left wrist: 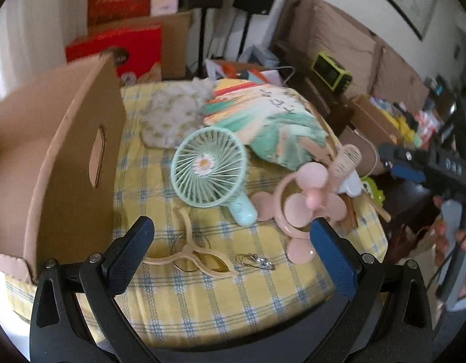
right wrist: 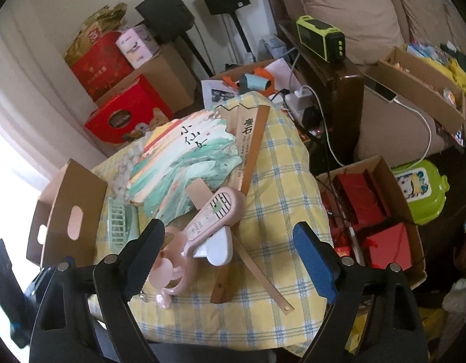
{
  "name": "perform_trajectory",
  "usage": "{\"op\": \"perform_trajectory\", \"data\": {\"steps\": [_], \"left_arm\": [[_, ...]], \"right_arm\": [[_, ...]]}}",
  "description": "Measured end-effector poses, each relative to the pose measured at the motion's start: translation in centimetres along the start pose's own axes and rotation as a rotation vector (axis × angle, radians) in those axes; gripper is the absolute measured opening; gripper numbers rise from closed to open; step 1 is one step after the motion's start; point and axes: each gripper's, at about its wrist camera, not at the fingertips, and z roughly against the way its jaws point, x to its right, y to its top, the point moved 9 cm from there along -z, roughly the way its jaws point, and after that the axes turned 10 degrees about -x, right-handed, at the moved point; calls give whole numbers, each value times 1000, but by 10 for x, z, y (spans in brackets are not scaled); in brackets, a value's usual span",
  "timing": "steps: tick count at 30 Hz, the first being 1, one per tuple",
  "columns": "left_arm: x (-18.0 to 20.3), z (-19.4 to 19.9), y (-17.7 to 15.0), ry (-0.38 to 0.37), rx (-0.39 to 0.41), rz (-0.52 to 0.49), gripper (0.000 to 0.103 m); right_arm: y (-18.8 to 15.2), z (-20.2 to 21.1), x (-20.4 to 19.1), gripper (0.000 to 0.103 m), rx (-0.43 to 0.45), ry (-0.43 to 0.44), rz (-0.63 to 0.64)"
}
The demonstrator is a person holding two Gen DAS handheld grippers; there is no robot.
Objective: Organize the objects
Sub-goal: 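Grasp the mint-green mini fan with the left tool and lift it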
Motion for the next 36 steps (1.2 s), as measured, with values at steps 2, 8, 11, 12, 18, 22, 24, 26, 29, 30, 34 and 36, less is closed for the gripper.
{"op": "perform_trajectory", "data": {"steps": [2, 8, 11, 12, 18, 22, 24, 26, 29, 30, 34, 36], "left_arm": [[-1, -4, 2, -14, -8, 14, 102], [-2, -15, 14, 22, -8, 12, 102], [-3, -28, 19, 15, -28, 31, 102], [-4, -31, 20, 16, -30, 39, 102], [-9, -42, 21, -19, -28, 75, 102], [-13, -46, 24, -34, -32, 93, 102], [-14, -50, 25, -41, -36, 99, 102], [-16, -53, 24, -46, -43, 102, 102], [-19, -58, 24, -63, -53, 110, 102], [-19, -59, 23, -72, -56, 113, 102], [-24, -65, 22, -94, -72, 133, 102], [-26, -65, 22, -111, -74, 144, 102]], "right_arm": [[1, -4, -2, 89, -7, 9, 2], [5, 0, -18, 89, 9, 22, 27], [10, 4, -41, 89, 12, 49, 71], [12, 4, -50, 89, 9, 60, 87], [18, -23, -106, 69, -81, 140, 208], [16, -61, -124, 55, -190, 165, 241], [12, -76, -131, 55, -233, 190, 252], [10, -83, -138, 55, -250, 204, 270], [12, -87, -147, 55, -256, 240, 289], [13, -89, -148, 55, -260, 245, 293], [12, -108, -154, 55, -311, 262, 292], [11, -117, -154, 55, -336, 269, 281]]}}
